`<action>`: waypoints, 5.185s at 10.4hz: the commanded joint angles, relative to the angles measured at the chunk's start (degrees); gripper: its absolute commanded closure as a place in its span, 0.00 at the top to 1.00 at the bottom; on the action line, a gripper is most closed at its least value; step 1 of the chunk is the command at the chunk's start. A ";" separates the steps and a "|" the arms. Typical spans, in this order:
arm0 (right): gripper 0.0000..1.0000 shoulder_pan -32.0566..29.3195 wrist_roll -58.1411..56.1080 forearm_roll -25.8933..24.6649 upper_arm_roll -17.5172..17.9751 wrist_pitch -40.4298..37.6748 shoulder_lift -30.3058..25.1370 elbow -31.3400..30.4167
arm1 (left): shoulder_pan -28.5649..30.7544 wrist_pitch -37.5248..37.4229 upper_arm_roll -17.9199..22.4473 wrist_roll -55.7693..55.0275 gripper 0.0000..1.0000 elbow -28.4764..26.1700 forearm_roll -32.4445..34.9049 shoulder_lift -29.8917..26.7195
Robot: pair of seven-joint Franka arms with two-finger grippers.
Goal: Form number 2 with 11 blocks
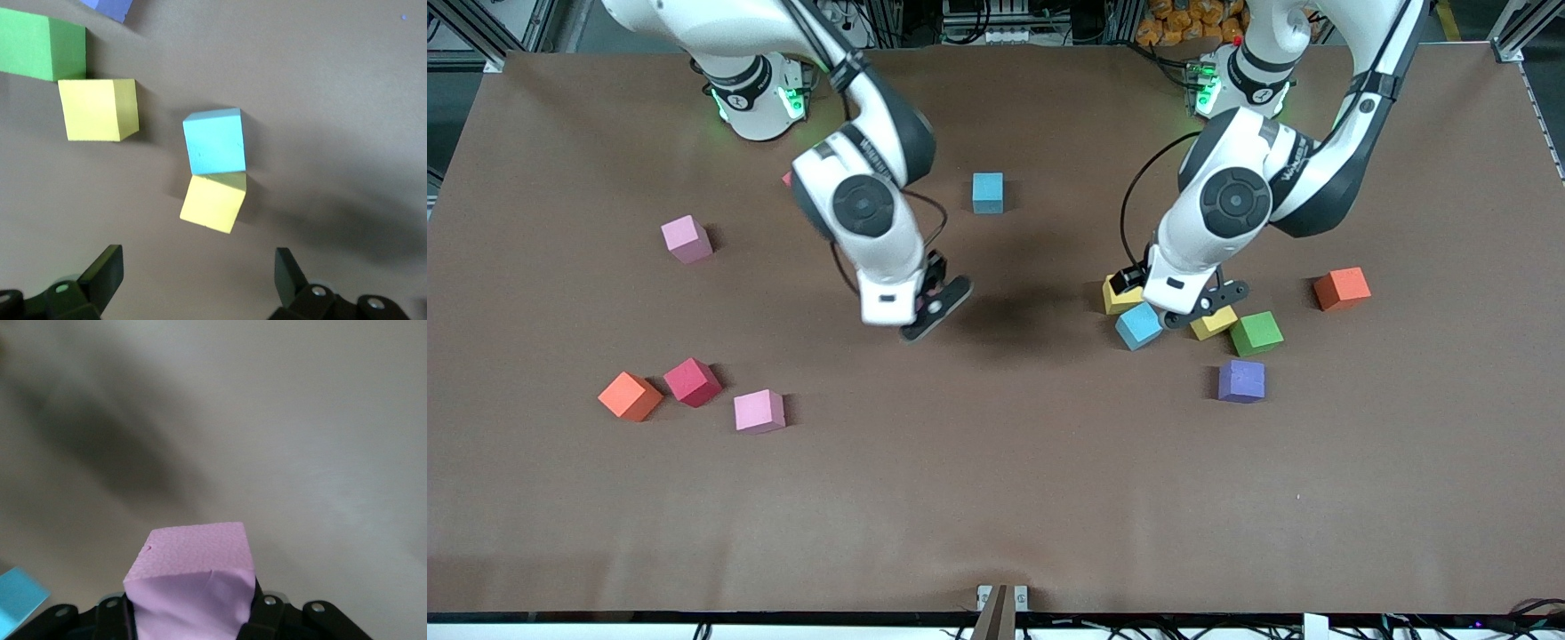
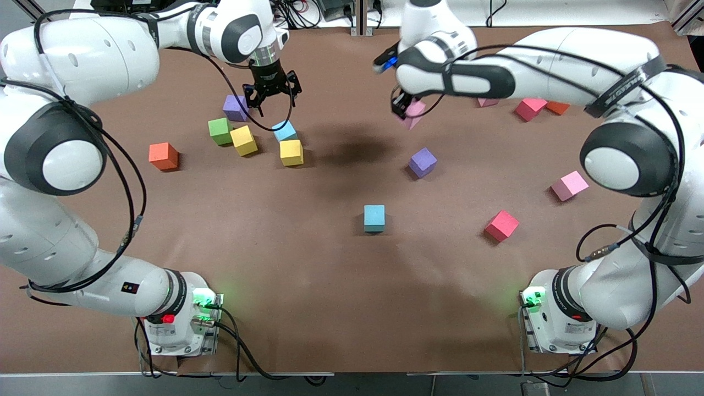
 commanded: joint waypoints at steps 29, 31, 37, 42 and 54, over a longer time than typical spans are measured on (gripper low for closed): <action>0.30 20.39 -19.04 -0.02 -0.50 21.28 -11.61 -34.31 | 0.04 4.86 -2.98 16.90 1.00 -4.24 4.19 5.05; 0.30 20.75 -18.51 0.16 -0.50 22.51 -10.64 -34.40 | 0.04 6.89 -3.86 18.30 1.00 -4.59 4.36 5.75; 0.30 20.93 -18.42 0.34 -0.50 24.53 -7.92 -33.96 | 0.04 12.43 -3.77 17.96 1.00 -7.23 4.54 8.74; 0.31 20.93 -18.42 0.34 -0.58 26.38 -6.25 -33.78 | 1.36 12.78 -3.86 17.35 1.00 -7.84 4.10 9.98; 1.00 21.10 -18.07 0.42 -0.58 27.44 -5.80 -33.69 | 2.15 15.06 -3.51 14.97 1.00 -6.79 0.59 12.96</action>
